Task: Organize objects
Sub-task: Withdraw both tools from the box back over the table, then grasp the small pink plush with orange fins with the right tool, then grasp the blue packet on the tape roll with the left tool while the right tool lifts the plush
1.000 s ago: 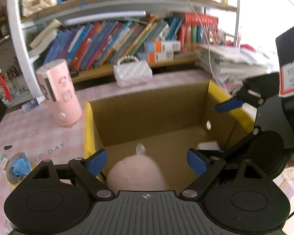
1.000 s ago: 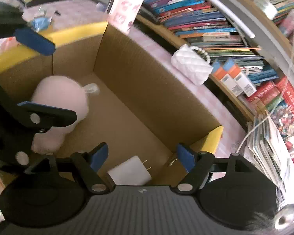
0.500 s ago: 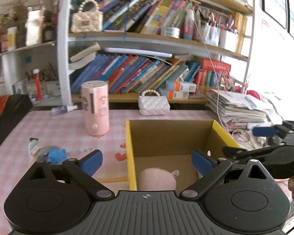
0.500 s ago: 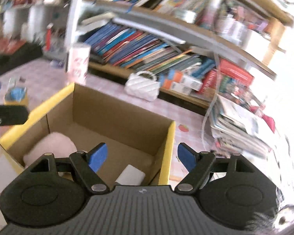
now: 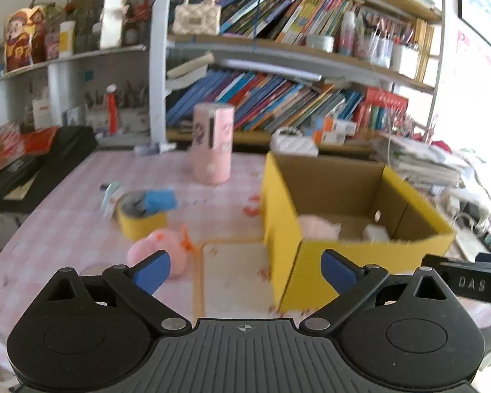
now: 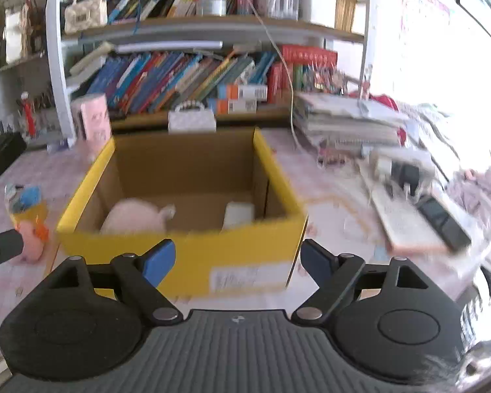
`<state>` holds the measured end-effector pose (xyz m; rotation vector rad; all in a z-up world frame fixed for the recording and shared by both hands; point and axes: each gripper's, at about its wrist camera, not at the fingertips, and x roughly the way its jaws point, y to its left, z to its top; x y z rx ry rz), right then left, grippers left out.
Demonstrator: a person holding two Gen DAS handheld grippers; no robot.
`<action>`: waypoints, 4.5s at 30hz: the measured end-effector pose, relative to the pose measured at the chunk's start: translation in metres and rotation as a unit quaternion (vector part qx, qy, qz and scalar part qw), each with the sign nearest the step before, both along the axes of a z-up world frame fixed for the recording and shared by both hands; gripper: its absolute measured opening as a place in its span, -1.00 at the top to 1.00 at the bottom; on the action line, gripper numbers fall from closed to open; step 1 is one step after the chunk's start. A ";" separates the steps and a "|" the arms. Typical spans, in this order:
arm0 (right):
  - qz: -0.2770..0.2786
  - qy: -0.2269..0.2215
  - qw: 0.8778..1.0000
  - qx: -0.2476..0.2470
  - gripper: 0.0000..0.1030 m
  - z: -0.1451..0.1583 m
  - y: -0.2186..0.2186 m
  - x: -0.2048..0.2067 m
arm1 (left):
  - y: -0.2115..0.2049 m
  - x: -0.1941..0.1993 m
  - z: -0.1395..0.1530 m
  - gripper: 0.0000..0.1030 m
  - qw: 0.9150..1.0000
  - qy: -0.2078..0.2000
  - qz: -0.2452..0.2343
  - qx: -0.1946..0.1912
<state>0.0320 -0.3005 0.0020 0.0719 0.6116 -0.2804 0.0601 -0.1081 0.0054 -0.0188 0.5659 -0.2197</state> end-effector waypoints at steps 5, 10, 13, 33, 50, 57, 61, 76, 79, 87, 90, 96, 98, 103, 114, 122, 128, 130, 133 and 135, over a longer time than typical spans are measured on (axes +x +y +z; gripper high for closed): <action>-0.002 0.026 1.000 0.005 -0.66 -0.016 0.034 -0.021 | 0.022 -0.019 -0.009 -0.94 1.000 0.017 0.002 0.009; 0.009 0.043 0.999 -0.001 -0.69 -0.028 0.066 -0.035 | 0.044 -0.036 -0.017 -0.94 0.999 0.030 0.009 0.022; 0.024 0.052 0.998 -0.005 -0.71 -0.032 0.084 -0.039 | 0.059 -0.044 -0.021 -0.94 0.999 0.039 0.015 0.024; 0.125 0.058 0.990 -0.015 -0.78 -0.033 0.178 -0.044 | 0.134 -0.070 -0.016 -0.94 0.996 0.043 0.074 0.026; 0.158 0.040 0.986 -0.021 -0.78 -0.023 0.212 -0.034 | 0.163 -0.064 -0.012 -0.94 0.995 0.034 0.092 0.014; 0.167 0.046 0.985 -0.014 -0.78 -0.030 0.211 -0.013 | 0.163 -0.048 -0.016 -0.94 0.994 0.042 0.101 0.018; 0.177 0.051 0.983 -0.009 -0.77 -0.032 0.211 0.007 | 0.163 -0.033 -0.017 -0.94 0.992 0.045 0.113 0.020; 0.240 0.035 0.970 -0.004 -0.60 -0.027 0.205 0.100 | 0.160 0.038 -0.019 -0.94 0.984 0.048 0.171 0.003; 0.250 0.034 0.968 0.002 -0.60 -0.026 0.201 0.119 | 0.160 0.048 -0.019 -0.94 0.981 0.050 0.185 0.000; 0.267 0.066 0.961 0.016 -0.61 -0.042 0.198 0.159 | 0.161 0.064 -0.019 -0.94 0.975 0.052 0.215 -0.001; 0.270 0.078 0.959 0.017 -0.69 -0.050 0.199 0.171 | 0.161 0.069 -0.019 -0.94 0.974 0.051 0.223 -0.003; 0.289 0.095 0.952 0.020 -0.75 -0.064 0.203 0.191 | 0.161 0.079 -0.017 -0.94 0.972 0.050 0.231 -0.002; 0.294 0.099 0.950 0.020 -0.75 -0.068 0.205 0.196 | 0.162 0.080 -0.017 -0.94 0.971 0.049 0.233 -0.002; 0.302 0.104 0.947 0.034 -0.75 -0.076 0.205 0.205 | 0.162 0.084 -0.019 -0.94 0.970 0.056 0.238 -0.001; 0.344 0.119 0.929 0.063 -0.49 -0.089 0.217 0.217 | 0.163 0.086 -0.021 -0.94 0.966 0.061 0.252 0.000; 0.363 0.088 0.925 0.062 0.00 -0.067 0.209 0.210 | 0.158 0.096 -0.020 -0.94 0.967 0.059 0.246 -0.008; 0.313 -0.014 0.949 0.035 0.00 -0.022 0.187 0.197 | 0.149 0.115 -0.026 -0.93 0.970 0.066 0.234 -0.020; 0.285 -0.039 0.957 0.033 0.00 -0.010 0.175 0.198 | 0.143 0.125 -0.026 -0.92 0.973 0.064 0.219 -0.020; 0.251 -0.075 0.965 0.033 0.00 0.004 0.158 0.196 | 0.128 0.145 -0.028 -0.90 0.981 0.069 0.178 -0.013; 0.233 -0.088 0.968 0.036 0.00 0.008 0.148 0.195 | 0.115 0.159 -0.029 -0.88 0.987 0.067 0.146 -0.007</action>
